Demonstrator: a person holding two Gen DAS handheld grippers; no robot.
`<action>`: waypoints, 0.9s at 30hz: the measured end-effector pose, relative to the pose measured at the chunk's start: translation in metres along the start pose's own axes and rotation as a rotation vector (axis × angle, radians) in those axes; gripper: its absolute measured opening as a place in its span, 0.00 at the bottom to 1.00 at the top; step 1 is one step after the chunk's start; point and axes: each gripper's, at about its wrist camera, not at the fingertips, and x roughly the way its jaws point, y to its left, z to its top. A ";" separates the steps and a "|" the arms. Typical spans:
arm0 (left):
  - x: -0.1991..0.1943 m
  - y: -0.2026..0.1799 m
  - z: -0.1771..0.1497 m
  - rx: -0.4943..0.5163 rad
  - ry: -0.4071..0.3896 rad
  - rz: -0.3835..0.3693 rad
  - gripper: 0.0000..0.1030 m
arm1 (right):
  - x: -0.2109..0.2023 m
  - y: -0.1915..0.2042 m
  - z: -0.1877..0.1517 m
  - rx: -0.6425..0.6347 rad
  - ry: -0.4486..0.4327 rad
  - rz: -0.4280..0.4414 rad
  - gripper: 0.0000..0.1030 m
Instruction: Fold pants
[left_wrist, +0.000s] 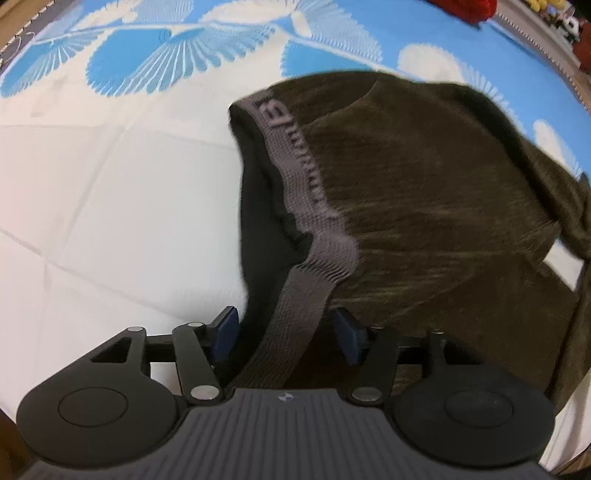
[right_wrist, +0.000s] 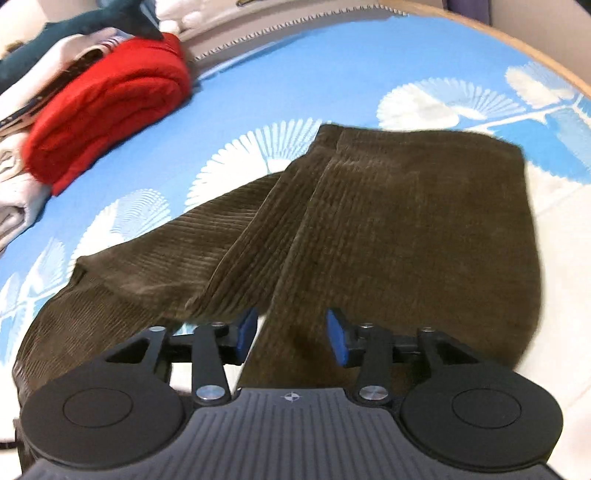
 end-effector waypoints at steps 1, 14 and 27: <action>0.003 0.003 0.000 0.009 0.014 0.006 0.61 | 0.011 0.005 0.002 -0.017 0.009 -0.019 0.47; 0.013 0.005 0.000 0.075 0.056 -0.001 0.63 | 0.001 -0.007 0.012 -0.017 -0.053 -0.124 0.06; 0.011 -0.015 -0.022 0.201 0.046 0.068 0.63 | -0.091 -0.194 -0.097 -0.066 0.333 -0.164 0.00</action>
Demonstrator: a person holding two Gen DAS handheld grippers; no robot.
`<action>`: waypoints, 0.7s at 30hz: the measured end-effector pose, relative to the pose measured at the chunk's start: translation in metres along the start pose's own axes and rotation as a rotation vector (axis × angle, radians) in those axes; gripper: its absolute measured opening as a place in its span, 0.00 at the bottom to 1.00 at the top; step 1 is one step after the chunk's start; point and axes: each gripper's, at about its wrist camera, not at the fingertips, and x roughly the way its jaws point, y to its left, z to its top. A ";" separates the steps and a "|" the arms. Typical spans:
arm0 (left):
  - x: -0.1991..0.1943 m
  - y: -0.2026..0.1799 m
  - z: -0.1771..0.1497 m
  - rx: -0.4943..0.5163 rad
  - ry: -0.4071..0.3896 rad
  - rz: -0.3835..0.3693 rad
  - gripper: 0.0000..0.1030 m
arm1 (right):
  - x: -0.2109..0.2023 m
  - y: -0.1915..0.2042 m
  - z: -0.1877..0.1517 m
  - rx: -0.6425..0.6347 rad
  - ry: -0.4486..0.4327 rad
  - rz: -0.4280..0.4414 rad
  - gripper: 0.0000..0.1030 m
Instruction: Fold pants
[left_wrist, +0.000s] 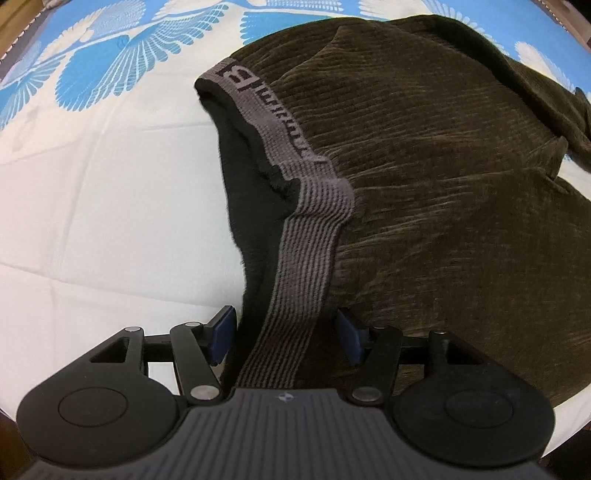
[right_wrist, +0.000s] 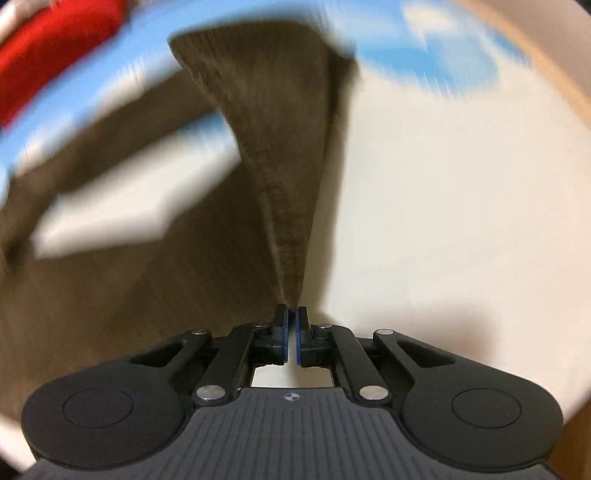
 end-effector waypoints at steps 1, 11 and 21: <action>0.000 0.002 0.000 -0.009 0.000 0.002 0.63 | 0.001 -0.008 -0.011 -0.027 0.027 0.003 0.00; -0.007 0.017 0.010 -0.121 -0.031 -0.061 0.63 | -0.058 -0.064 -0.001 0.239 -0.477 0.064 0.45; 0.010 0.013 0.012 -0.082 0.017 -0.062 0.66 | 0.002 -0.020 0.054 0.063 -0.428 -0.023 0.51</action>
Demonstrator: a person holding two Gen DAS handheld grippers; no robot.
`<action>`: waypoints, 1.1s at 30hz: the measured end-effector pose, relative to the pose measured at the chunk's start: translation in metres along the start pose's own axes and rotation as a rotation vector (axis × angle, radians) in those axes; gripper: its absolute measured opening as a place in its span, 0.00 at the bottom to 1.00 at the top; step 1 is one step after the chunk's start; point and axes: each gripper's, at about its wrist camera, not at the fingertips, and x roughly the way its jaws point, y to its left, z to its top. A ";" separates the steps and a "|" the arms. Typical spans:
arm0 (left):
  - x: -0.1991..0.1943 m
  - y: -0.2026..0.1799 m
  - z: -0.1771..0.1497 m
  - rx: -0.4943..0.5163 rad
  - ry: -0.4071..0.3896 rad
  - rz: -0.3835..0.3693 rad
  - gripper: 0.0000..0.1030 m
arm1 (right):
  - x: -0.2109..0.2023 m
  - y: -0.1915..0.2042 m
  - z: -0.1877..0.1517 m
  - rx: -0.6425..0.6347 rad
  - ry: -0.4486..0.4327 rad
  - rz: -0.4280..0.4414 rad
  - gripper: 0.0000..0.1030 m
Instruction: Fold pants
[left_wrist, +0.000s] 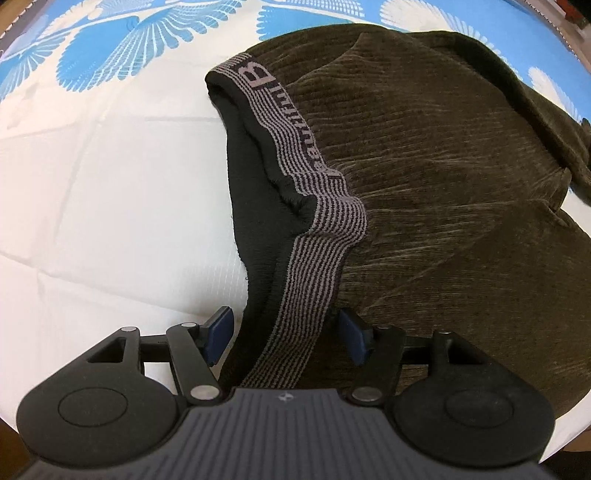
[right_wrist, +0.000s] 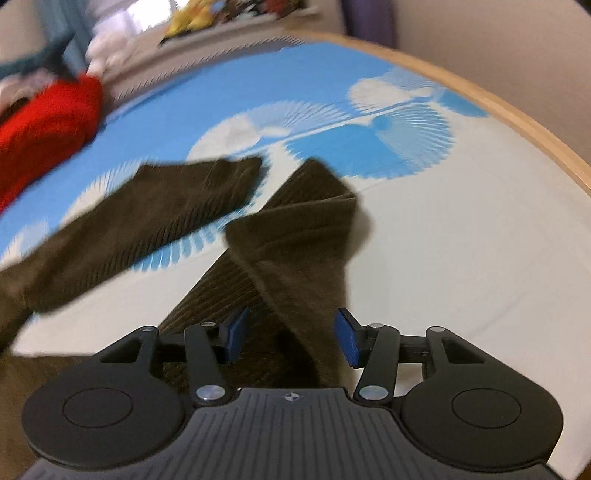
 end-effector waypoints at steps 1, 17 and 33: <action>0.001 0.000 0.000 0.001 0.007 0.002 0.66 | 0.007 0.006 0.002 -0.042 0.015 -0.039 0.49; 0.001 -0.033 -0.018 0.197 0.029 0.038 0.46 | -0.035 -0.126 -0.048 0.517 0.181 -0.374 0.06; -0.063 -0.044 -0.015 0.158 -0.212 0.000 0.46 | -0.090 -0.098 -0.025 0.446 -0.101 -0.641 0.31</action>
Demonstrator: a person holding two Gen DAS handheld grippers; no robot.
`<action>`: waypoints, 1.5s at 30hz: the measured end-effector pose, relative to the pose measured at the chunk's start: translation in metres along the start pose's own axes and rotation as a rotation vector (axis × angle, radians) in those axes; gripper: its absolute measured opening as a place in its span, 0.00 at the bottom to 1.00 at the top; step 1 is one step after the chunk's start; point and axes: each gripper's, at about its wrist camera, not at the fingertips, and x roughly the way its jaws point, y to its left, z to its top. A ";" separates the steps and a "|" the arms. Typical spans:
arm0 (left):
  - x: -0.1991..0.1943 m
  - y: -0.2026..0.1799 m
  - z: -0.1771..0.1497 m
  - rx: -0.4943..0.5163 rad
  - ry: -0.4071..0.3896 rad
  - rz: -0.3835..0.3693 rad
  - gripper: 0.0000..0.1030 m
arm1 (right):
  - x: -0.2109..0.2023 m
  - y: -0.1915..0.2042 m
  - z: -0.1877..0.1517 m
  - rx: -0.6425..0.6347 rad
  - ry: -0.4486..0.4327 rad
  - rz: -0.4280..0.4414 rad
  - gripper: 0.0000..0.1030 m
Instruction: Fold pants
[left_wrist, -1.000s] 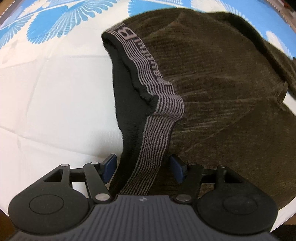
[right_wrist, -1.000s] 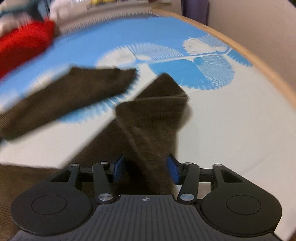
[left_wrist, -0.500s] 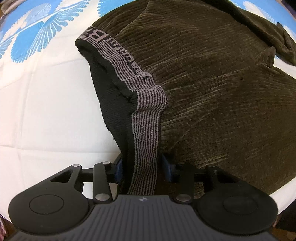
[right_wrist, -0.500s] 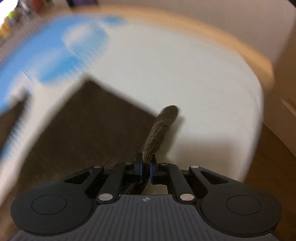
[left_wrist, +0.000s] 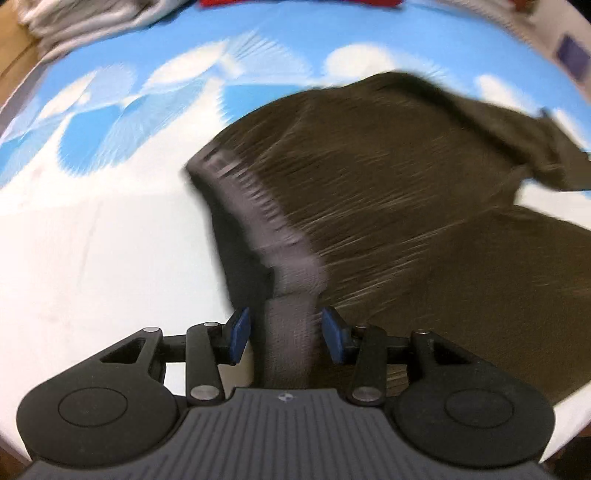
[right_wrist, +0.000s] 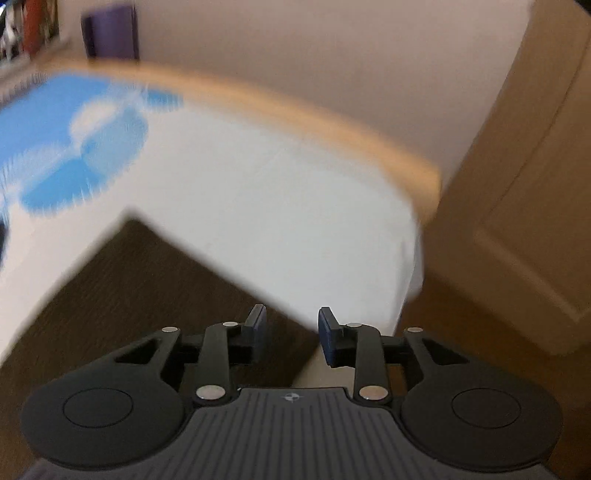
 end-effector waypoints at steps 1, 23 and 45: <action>0.004 -0.004 0.002 0.018 0.011 -0.013 0.46 | -0.008 0.007 0.003 0.001 -0.049 0.051 0.32; -0.055 -0.121 0.067 0.056 -0.183 -0.073 0.29 | 0.017 0.189 0.007 -0.029 0.021 0.743 0.06; 0.093 -0.286 0.104 0.429 -0.204 -0.120 0.52 | 0.114 0.284 0.026 -0.031 0.019 0.748 0.41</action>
